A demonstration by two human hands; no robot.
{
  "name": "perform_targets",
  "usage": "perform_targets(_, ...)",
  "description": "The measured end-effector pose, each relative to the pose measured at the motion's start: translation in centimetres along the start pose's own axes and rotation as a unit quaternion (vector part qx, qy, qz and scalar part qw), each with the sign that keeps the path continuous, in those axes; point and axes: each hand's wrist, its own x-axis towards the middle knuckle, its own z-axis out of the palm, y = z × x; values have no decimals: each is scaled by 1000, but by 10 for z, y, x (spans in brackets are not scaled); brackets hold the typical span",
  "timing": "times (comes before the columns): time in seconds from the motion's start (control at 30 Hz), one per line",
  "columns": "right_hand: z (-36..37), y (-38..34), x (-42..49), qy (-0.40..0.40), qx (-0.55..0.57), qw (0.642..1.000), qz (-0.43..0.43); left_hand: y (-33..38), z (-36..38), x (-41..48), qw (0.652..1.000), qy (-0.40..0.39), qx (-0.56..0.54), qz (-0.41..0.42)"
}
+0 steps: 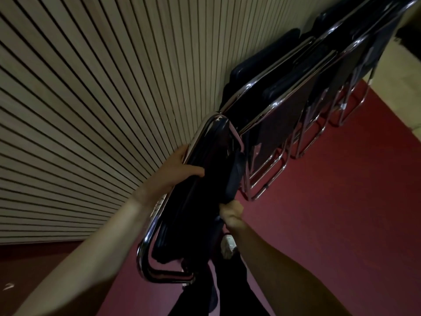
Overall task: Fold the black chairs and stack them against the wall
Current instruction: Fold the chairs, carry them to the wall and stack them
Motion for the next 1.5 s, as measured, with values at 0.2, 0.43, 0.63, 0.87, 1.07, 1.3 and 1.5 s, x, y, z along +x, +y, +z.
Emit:
perform_targets(0.2, -12, -1, 10, 9, -80, 996, -44, 8, 7, -9, 999, 9, 9, -49)
perform_targets(0.43, -30, -22, 2, -4, -202, 975, -97, 4, 4, -66, 996, 29, -80, -31)
perform_targets(0.63, -49, -61, 16, -72, -325, 913, -237, -5, 21, -90, 958, 160, -207, -118)
perform_targets(0.87, -40, -109, 22, -155, -466, 795, -357, -2, 69, -118, 858, 267, -429, -90)
perform_targets(1.07, 1, -134, -1, -211, -558, 680, -426, -18, 96, -140, 773, 360, -514, -97)
perform_targets(1.3, 41, -147, -13, -210, -623, 582, -479, -40, 106, -140, 693, 394, -600, -73)
perform_targets(1.5, 59, -165, 13, -222, -669, 522, -481, -36, 112, -109, 660, 434, -610, -61)
